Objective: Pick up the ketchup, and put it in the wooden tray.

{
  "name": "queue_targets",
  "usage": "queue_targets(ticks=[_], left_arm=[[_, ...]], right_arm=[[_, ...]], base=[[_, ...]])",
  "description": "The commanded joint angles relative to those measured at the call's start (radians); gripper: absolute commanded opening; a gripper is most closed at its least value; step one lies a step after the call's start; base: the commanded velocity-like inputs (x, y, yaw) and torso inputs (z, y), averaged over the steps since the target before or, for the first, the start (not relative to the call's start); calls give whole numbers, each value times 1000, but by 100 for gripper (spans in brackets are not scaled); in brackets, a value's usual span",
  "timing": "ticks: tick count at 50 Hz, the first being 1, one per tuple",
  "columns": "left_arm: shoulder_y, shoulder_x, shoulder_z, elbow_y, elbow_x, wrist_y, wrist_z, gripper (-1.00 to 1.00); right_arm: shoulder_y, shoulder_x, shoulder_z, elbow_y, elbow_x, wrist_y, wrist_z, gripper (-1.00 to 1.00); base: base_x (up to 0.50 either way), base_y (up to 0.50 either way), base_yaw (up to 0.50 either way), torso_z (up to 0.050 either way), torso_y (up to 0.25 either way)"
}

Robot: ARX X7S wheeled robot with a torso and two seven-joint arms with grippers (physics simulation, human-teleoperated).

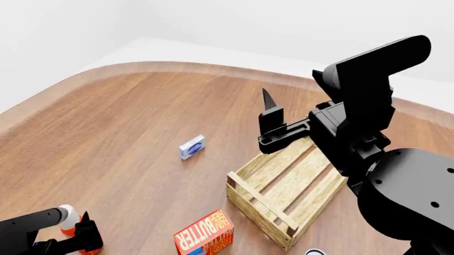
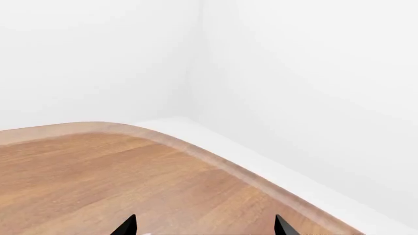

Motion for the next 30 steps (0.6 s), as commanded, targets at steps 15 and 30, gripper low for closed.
queue_targets(ticks=[15, 30], left_arm=[[-96, -7, 55, -119, 26, 9, -14, 100], [-157, -3, 88, -227, 44, 13, -20, 100]], right_arm=[[-8, 21, 5, 4, 48, -16, 45, 100], [-6, 35, 3, 7, 77, -26, 77, 100]], base=[[0, 0, 0, 0, 0], [0, 0, 0, 0, 0]])
